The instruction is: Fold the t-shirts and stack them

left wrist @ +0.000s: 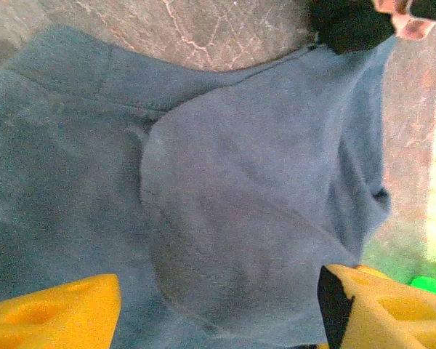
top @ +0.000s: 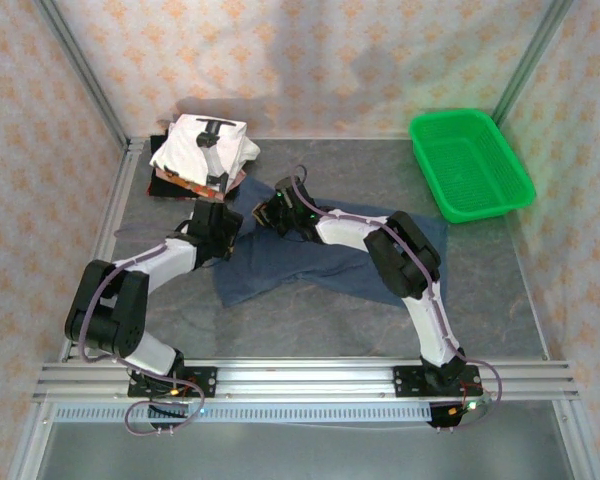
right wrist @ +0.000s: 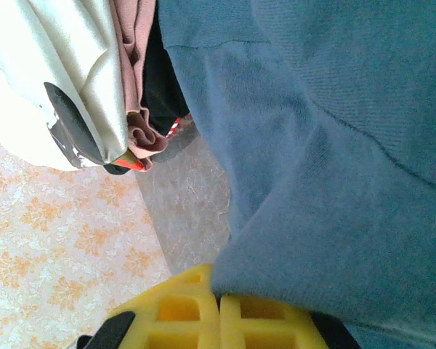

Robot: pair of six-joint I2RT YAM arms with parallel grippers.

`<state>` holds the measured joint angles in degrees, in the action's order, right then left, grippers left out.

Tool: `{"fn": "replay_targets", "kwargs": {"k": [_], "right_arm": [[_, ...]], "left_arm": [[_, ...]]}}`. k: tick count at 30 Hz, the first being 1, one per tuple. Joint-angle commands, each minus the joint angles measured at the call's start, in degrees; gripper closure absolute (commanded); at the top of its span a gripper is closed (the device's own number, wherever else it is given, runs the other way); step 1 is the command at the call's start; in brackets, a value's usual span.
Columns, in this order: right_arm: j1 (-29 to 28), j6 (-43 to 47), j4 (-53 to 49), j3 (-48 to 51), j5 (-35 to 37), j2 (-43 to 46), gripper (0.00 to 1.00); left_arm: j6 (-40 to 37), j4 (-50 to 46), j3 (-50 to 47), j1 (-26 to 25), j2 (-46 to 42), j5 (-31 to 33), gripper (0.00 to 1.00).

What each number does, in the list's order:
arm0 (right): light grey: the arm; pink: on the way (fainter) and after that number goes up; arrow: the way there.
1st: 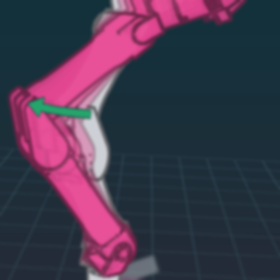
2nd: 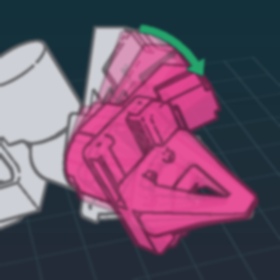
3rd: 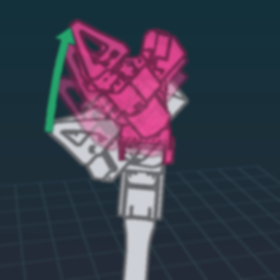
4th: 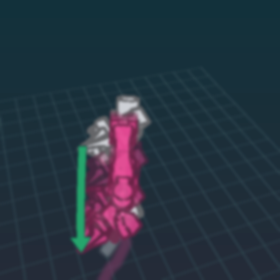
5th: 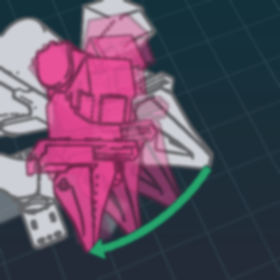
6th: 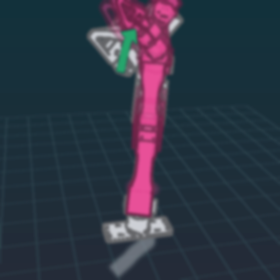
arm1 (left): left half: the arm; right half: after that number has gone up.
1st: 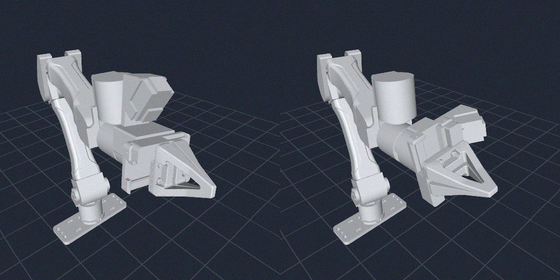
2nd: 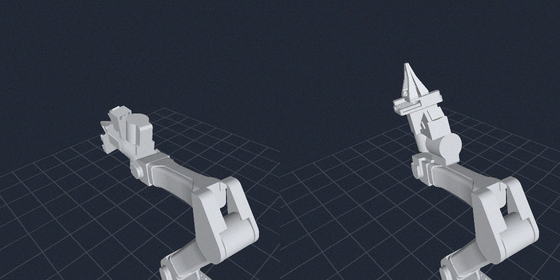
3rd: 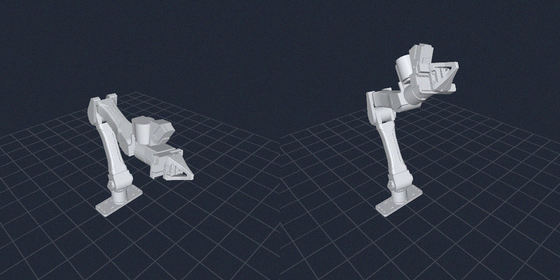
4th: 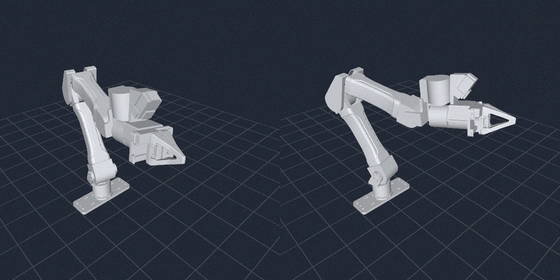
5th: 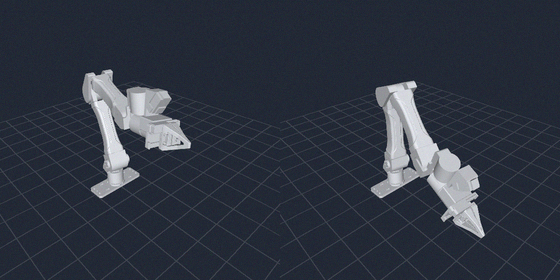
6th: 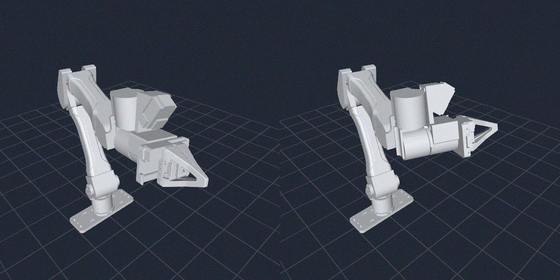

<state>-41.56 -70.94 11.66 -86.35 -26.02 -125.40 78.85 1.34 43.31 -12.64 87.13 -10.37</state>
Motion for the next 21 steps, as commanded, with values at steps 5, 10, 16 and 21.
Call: {"fn": "replay_targets", "kwargs": {"k": [5,10,16,21], "right_arm": [[0.3,-0.3,1.8,0.9,-0.6,3.7,1.0],[0.3,-0.1,1.6,1.0,-0.5,3.9,1.0],[0.3,-0.3,1.6,1.1,-0.8,3.9,1.0],[0.3,-0.3,1.3,1.2,-1.0,4.2,1.0]], "left_arm": [[10.5,8.8,-2.3,-2.5,-0.6,4.0,0.17],[13.4,12.4,-3.3,-3.3,0.8,3.8,0.12],[15.5,14.9,-3.9,-3.8,2.3,7.3,0.12],[17.0,18.5,-2.8,-4.0,4.6,11.3,0.12]]}}
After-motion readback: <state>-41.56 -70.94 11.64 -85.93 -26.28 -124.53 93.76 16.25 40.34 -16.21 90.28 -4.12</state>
